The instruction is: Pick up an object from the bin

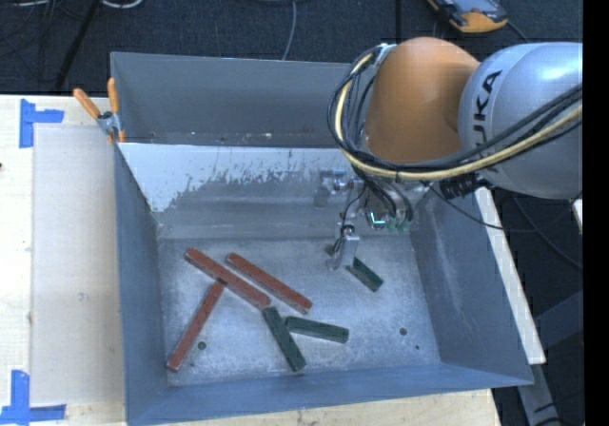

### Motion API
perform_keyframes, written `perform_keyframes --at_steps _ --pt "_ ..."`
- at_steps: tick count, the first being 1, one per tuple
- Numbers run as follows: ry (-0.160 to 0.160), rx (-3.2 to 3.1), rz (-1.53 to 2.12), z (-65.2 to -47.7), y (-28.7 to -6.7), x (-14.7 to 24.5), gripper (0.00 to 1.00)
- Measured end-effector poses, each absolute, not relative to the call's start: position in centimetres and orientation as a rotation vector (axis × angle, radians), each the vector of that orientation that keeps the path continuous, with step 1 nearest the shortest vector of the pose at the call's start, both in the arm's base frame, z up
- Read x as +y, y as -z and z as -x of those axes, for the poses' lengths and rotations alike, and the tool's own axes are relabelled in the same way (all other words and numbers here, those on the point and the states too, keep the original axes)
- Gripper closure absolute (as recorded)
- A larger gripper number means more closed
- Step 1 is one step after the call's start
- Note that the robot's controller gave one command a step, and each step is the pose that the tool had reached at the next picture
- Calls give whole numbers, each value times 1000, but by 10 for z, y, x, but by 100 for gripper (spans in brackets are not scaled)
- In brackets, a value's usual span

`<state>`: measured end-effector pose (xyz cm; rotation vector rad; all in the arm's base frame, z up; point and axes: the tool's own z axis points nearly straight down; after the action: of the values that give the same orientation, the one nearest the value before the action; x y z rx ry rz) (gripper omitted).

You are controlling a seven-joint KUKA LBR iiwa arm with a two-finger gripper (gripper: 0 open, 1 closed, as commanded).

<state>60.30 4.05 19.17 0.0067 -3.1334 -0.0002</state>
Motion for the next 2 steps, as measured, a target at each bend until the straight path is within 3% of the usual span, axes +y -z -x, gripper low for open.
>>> perform_keyframes --at_steps 1,2 --pt "1 -3141 -5 -605 -196 40 0" --pt "0 -3145 -126 -597 -172 41 0"
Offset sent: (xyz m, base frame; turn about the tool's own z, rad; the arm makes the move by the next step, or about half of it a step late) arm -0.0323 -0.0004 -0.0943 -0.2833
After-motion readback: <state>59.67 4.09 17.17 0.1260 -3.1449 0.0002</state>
